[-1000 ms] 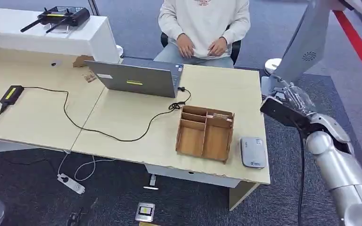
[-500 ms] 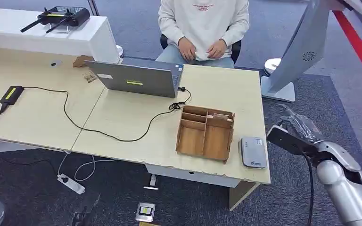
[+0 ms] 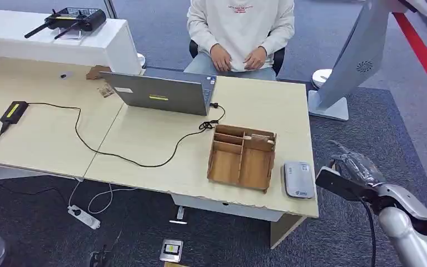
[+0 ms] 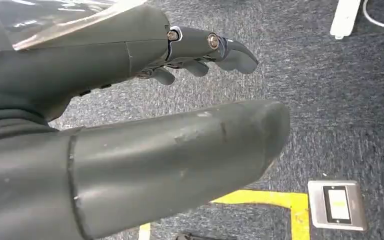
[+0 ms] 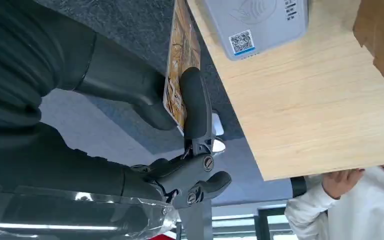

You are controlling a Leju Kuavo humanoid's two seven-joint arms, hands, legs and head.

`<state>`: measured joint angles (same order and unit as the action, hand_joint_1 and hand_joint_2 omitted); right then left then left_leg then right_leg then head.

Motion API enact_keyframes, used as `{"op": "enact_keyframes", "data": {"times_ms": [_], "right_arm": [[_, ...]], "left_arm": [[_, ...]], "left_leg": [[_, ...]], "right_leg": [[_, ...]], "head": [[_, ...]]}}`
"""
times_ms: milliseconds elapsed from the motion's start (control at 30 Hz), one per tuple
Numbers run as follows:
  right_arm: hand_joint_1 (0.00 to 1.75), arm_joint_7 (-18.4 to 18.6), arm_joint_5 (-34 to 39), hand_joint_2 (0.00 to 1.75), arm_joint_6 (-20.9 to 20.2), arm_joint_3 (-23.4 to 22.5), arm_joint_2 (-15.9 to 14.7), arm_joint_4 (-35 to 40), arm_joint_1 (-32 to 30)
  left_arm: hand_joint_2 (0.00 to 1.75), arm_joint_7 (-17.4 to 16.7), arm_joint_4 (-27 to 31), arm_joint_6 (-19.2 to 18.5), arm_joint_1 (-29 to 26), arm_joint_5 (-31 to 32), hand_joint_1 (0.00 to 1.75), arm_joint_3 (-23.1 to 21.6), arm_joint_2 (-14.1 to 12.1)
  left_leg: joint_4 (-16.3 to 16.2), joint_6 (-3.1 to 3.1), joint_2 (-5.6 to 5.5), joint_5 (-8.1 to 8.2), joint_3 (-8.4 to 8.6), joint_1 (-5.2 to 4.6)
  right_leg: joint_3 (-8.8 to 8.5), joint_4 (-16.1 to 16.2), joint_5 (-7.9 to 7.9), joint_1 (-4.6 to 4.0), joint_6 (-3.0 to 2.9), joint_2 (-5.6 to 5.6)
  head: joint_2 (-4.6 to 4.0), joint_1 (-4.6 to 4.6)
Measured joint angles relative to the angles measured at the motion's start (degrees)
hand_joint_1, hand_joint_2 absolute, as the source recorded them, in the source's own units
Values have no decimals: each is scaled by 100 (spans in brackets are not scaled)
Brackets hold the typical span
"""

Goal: Pass the card to the sensor for recognition and then transmit it.

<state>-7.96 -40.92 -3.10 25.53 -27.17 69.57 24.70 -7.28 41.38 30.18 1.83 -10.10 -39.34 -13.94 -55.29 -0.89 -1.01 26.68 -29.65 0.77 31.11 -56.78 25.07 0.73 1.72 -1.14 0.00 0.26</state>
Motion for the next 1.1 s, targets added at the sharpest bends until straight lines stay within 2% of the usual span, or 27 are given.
{"op": "enact_keyframes", "data": {"times_ms": [400, 633, 1100], "right_arm": [[175, 33, -48, 175, 28, -87, -33, 170, -163], [175, 118, -98, 175, 243, -142, -33, 275, -207], [175, 140, -214, 175, 494, -181, 31, 310, -198]], "left_arm": [[0, -35, 0, -26, -27, 337, 0, 122, 17], [0, 0, 0, -127, -61, 842, 0, 247, 20], [0, 339, -162, -302, -21, 1292, 0, 424, 48]], "left_leg": [[0, 0, 0, 0, 0, -2], [0, 0, 0, 0, 0, -1], [0, 0, 0, 0, -1, -1]], "right_leg": [[1, 0, 0, 2, 0, 0], [-2, 0, 0, 1, 0, 0], [-1, 0, 0, 1, 0, 1]], "head": [[0, -2], [0, 0], [0, -2]]}}
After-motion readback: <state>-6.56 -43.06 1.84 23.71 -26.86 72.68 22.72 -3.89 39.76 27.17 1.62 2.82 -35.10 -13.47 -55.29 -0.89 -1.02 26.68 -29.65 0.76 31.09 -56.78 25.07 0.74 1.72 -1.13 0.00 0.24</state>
